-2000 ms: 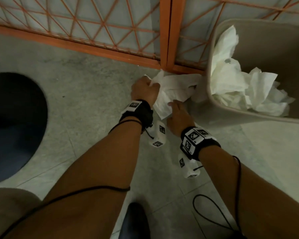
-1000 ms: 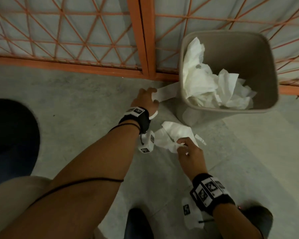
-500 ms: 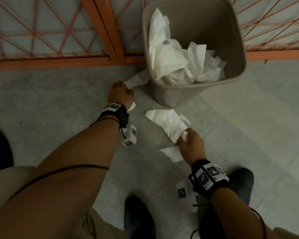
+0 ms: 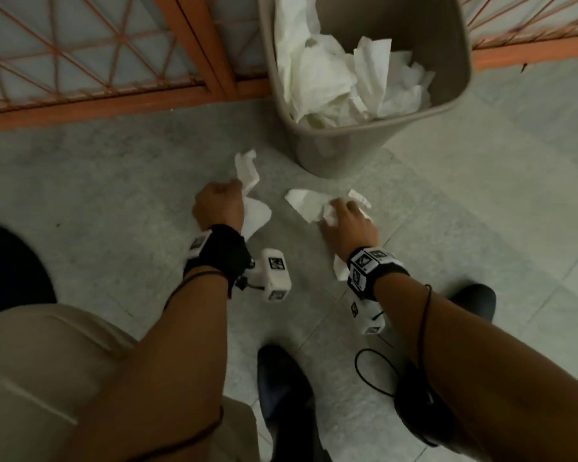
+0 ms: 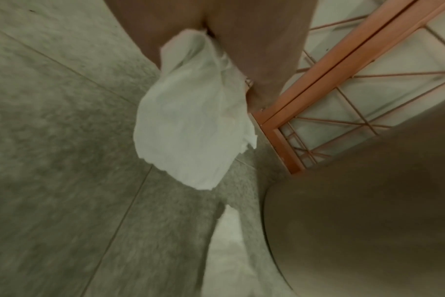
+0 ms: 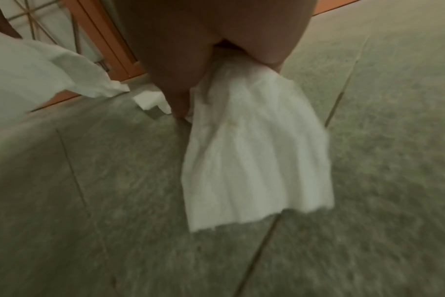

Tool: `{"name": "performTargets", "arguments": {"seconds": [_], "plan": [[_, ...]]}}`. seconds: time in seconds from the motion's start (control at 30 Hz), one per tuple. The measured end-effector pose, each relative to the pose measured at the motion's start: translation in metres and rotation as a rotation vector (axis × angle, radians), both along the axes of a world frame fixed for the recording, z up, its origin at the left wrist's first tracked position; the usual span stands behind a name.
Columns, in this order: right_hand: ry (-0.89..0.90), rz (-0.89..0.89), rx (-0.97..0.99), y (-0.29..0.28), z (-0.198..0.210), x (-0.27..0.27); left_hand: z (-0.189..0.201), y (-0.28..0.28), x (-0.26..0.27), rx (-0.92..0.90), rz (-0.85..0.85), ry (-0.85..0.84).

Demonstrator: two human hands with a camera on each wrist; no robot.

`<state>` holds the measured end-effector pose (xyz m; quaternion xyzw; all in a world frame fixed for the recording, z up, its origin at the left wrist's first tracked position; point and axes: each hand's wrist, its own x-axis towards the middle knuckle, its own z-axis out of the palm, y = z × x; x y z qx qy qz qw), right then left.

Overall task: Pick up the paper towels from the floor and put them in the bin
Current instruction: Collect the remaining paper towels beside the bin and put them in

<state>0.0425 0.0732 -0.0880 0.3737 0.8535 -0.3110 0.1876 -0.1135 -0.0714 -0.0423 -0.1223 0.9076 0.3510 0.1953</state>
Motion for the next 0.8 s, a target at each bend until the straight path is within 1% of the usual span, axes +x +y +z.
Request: {"name": "performTargets", "arguments": {"seconds": [0.07, 0.13, 0.23, 0.3, 0.37, 0.43, 0.47, 0.53, 0.57, 0.6, 0.63, 0.7, 0.77, 0.8], "plan": [[0.014, 0.017, -0.001, -0.002, -0.001, 0.005, 0.004, -0.004, 0.016, 0.026, -0.009, -0.026], [0.007, -0.015, -0.050, -0.003, -0.001, 0.008, 0.007, -0.005, 0.030, 0.027, -0.025, -0.049], [0.013, -0.161, -0.129, -0.004, 0.006, 0.010, 0.013, 0.001, 0.043, 0.044, -0.011, -0.075], [0.045, -0.279, -0.129, -0.001, 0.013, 0.012, 0.024, 0.012, 0.053, 0.120, -0.025, -0.069], [0.026, -0.331, -0.134, 0.005, 0.024, 0.014, 0.044, 0.028, 0.066, 0.209, -0.102, -0.049], [0.057, -0.412, -0.177, 0.011, 0.039, 0.018, 0.070, 0.046, 0.082, 0.338, -0.243, -0.106], [0.121, -0.445, -0.211, 0.015, 0.048, 0.021, 0.086, 0.054, 0.091, 0.421, -0.311, -0.165], [0.308, -0.562, -0.365, 0.026, 0.069, 0.024, 0.116, 0.068, 0.105, 0.534, -0.417, -0.254], [0.350, -0.601, -0.399, 0.030, 0.083, 0.025, 0.130, 0.074, 0.107, 0.569, -0.454, -0.260], [0.381, -0.598, -0.404, 0.037, 0.099, 0.025, 0.142, 0.079, 0.105, 0.606, -0.480, -0.249], [0.407, -0.564, -0.401, 0.043, 0.115, 0.026, 0.154, 0.083, 0.101, 0.652, -0.497, -0.232], [0.516, -0.497, -0.410, 0.054, 0.150, 0.029, 0.179, 0.091, 0.087, 0.777, -0.548, -0.216], [0.651, -0.577, -0.480, 0.061, 0.187, 0.033, 0.202, 0.099, 0.068, 0.904, -0.643, -0.202], [0.710, -0.615, -0.523, 0.065, 0.205, 0.033, 0.213, 0.103, 0.058, 0.935, -0.697, -0.167]]}}
